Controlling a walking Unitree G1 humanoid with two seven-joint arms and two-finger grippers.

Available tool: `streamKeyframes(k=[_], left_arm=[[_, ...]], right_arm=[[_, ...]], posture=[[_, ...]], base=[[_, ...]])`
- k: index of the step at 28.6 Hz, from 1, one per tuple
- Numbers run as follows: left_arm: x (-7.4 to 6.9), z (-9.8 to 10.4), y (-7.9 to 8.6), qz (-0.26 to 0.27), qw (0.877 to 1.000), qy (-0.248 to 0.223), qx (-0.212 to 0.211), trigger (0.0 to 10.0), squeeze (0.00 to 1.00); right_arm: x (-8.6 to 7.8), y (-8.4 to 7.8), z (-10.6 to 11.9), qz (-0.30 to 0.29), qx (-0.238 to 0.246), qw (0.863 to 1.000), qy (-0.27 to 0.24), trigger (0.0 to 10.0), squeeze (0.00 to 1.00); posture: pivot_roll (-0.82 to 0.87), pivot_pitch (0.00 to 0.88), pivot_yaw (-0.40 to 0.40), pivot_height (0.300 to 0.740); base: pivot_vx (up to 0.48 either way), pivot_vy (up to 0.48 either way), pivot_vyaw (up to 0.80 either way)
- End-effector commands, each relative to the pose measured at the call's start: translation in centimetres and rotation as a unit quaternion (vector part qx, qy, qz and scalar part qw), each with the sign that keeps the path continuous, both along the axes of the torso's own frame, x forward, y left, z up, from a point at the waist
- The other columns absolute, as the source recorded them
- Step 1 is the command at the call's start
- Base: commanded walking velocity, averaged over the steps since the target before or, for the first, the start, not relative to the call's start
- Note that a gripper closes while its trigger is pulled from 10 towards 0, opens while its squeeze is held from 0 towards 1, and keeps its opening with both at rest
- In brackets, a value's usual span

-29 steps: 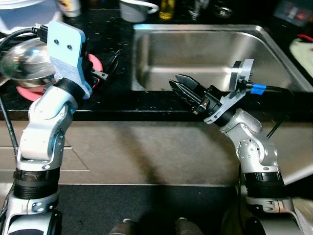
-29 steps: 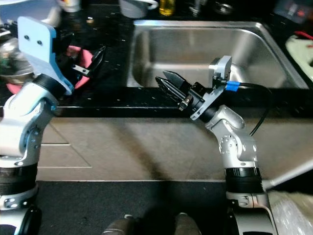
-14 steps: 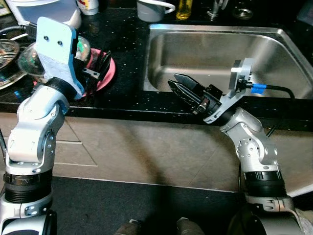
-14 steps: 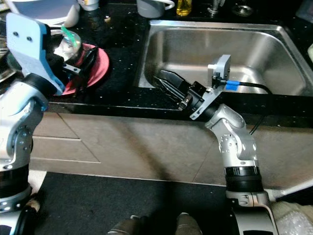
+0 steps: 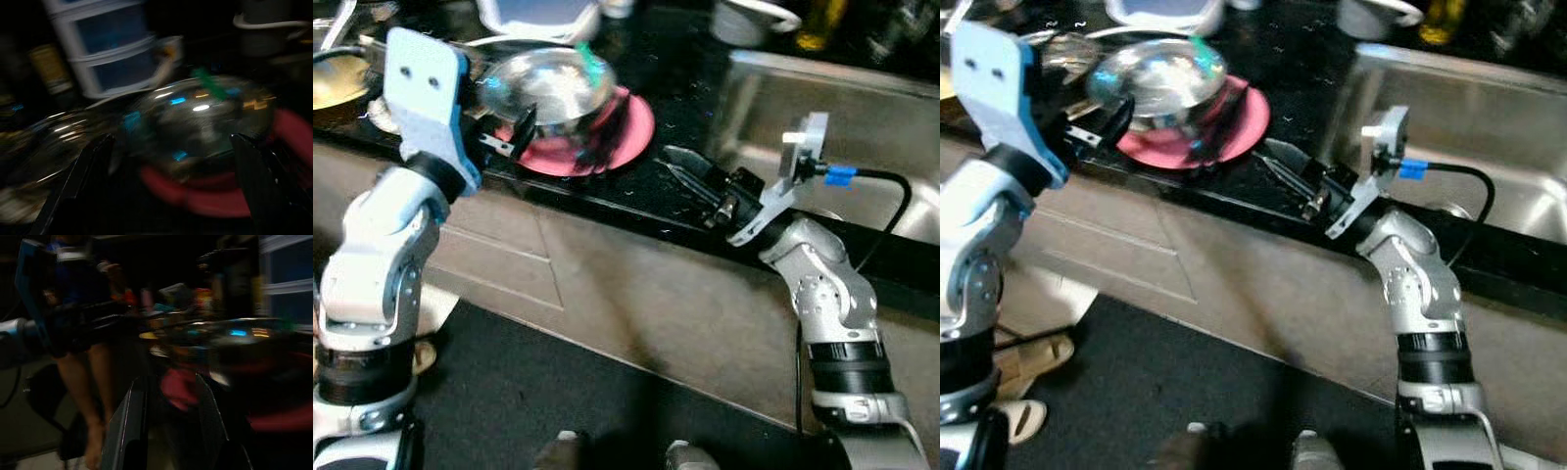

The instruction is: Kitchen organization

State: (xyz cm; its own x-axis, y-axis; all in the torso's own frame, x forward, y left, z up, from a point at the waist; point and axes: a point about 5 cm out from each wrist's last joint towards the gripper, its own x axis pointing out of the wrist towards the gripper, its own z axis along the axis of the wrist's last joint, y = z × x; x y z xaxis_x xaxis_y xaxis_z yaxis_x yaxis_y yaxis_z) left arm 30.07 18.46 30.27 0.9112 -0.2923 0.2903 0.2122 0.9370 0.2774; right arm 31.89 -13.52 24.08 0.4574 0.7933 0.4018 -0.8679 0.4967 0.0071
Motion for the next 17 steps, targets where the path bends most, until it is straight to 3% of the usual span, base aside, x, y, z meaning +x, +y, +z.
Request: streamKeyframes(k=[1, 12, 17], left_arm=[[-0.1, -0.3, -0.4, -0.008, 1.0, 0.006, 0.004, 10.0, 0.0], [0.2, 1.0, -0.6, -0.029, 0.999, -0.014, 0.021, 10.0, 0.0], [0.9, 0.8, 0.1, -0.061, 0.996, 0.006, 0.068, 10.0, 0.0]], right_arm=[[0.2, -0.2, 0.0, -0.013, 0.005, 1.0, 0.005, 10.0, 0.0], [0.8, -0.6, 0.1, -0.038, 0.011, 0.999, 0.013, 10.0, 0.0], [1.0, -0.6, 0.0, -0.05, 0.007, 0.999, 0.017, 10.0, 0.0]], posture=[[0.02, 0.138, -0.039, 0.74], [0.02, 0.129, -0.037, 0.74], [0.02, 0.122, -0.03, 0.74]], base=[[0.0, 0.0, 0.0], [0.0, 0.0, 0.0], [0.0, 0.0, 0.0]])
